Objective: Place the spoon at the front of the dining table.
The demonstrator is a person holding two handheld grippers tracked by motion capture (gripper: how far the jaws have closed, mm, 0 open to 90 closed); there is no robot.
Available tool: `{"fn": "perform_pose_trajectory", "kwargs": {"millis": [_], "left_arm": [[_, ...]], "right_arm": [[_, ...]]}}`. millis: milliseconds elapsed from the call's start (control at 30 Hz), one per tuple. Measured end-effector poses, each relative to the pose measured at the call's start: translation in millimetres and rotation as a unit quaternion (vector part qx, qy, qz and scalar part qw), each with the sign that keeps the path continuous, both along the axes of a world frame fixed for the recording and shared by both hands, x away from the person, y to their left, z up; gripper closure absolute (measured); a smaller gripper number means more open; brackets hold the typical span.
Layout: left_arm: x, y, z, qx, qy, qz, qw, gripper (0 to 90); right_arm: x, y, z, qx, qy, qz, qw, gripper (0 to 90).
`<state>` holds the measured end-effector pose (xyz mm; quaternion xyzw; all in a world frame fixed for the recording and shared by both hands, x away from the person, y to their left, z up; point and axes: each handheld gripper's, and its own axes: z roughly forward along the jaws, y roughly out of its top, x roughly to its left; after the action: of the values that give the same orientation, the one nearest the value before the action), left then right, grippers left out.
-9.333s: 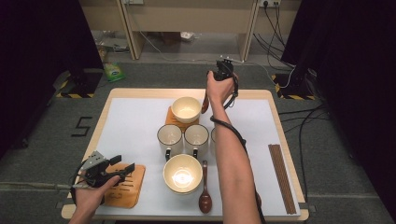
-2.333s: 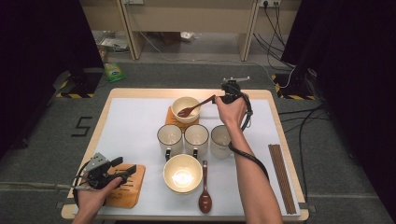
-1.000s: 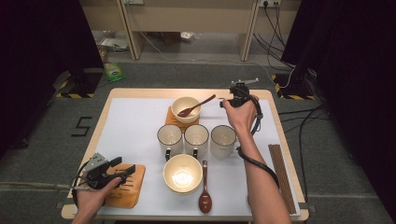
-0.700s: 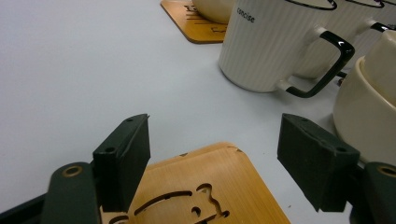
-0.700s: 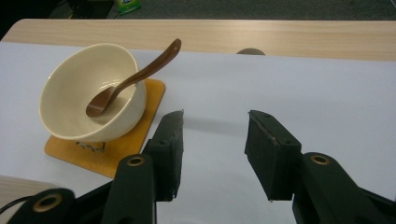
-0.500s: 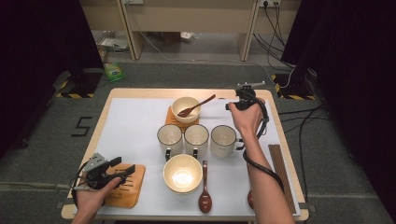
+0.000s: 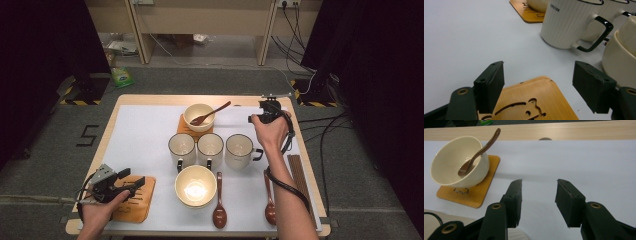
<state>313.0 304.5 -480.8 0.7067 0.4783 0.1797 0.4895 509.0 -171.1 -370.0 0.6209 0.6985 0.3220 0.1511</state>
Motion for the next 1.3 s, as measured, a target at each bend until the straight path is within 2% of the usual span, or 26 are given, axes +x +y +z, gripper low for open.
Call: {"fn": "perform_pose_trajectory", "kwargs": {"millis": [800,1300], "left_arm": [[-0.9,-0.7,1.2,0.000,-0.002,-0.001,1.0000,24.9],[-1.1,-3.8,2.4,-0.002,-0.002,-0.001,1.0000,24.8]], "right_arm": [[-19.7,-23.7,-5.3,-0.010,0.005,-0.019,0.9998,55.6],[-35.5,-51.6,-14.2,-0.019,0.016,-0.036,0.9990,55.0]]}}
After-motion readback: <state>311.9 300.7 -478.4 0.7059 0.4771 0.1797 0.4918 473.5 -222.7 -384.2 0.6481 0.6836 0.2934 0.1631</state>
